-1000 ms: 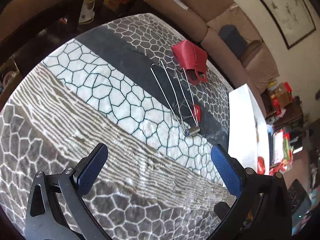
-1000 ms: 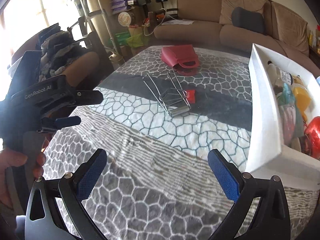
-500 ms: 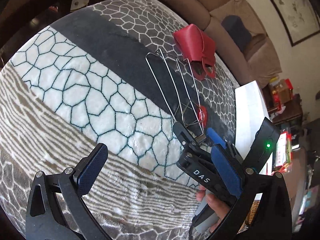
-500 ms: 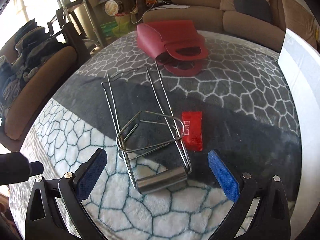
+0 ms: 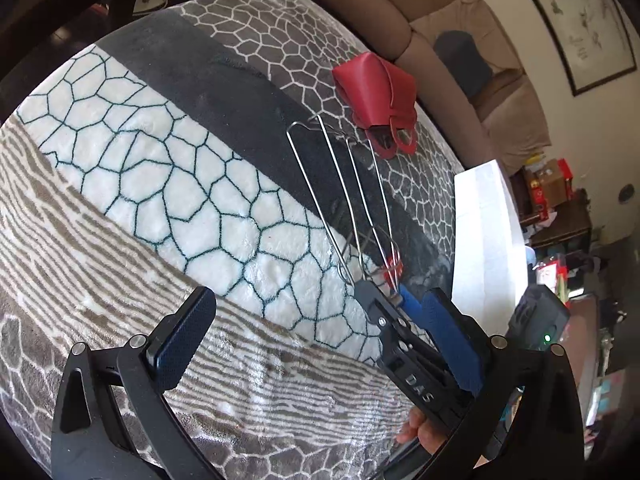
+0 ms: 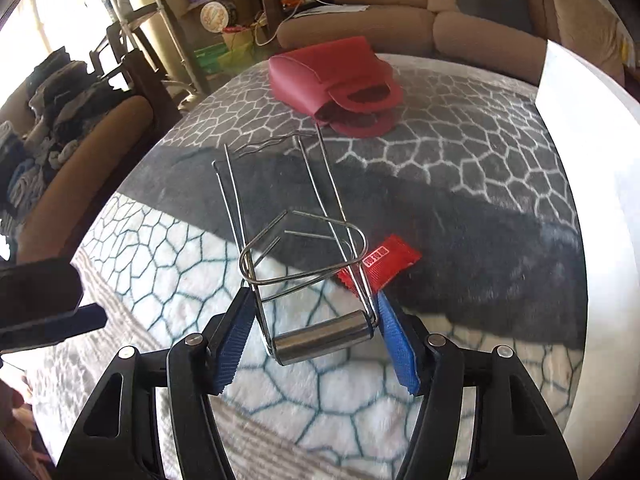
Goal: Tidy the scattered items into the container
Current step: 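Reach the right tool toward the steel wire rack on the table, then close the right tool on the wire rack's bar and lift it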
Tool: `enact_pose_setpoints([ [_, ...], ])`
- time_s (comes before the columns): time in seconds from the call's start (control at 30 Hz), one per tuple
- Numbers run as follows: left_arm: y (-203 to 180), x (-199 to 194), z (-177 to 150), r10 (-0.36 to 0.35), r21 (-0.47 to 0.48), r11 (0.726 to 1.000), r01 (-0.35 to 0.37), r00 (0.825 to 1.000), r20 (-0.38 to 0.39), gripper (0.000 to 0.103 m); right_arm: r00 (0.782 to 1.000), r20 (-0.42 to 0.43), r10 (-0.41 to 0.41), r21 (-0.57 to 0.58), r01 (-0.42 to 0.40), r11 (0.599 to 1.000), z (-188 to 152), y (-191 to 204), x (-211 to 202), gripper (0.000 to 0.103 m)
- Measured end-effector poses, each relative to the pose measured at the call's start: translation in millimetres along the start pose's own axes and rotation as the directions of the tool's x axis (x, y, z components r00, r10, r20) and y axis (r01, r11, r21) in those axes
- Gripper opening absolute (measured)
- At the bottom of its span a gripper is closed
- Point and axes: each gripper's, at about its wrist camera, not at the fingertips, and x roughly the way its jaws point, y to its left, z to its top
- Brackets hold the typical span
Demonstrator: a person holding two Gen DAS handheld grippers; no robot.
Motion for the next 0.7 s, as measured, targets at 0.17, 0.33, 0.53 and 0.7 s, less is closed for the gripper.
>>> enact_pose_setpoints([
  [0.17, -2, 24, -15, 0.012, 0.014, 1.000, -0.011, 0.996, -0.089, 0.103, 0.997, -0.038, 0.073, 0.105, -0.069, 0.992, -38, -9, -39, 0.061],
  [0.33, -27, 43, -40, 0.064, 0.136, 0.990, -0.044, 0.987, -0.145, 0.103, 0.989, -0.045, 0.139, 0.196, -0.128, 0.972, -74, -7, -72, 0.026],
  [0.53, -31, 39, -54, 0.073, 0.170, 0.984, -0.045, 0.985, -0.159, 0.103, 0.991, -0.054, 0.123, 0.186, -0.111, 0.976, -91, 10, -82, 0.025],
  [0.7, -12, 33, -38, -0.007, 0.091, 0.996, 0.022, 0.987, -0.160, 0.103, 0.996, -0.045, 0.073, 0.181, -0.064, 0.981, -92, 5, -72, 0.066],
])
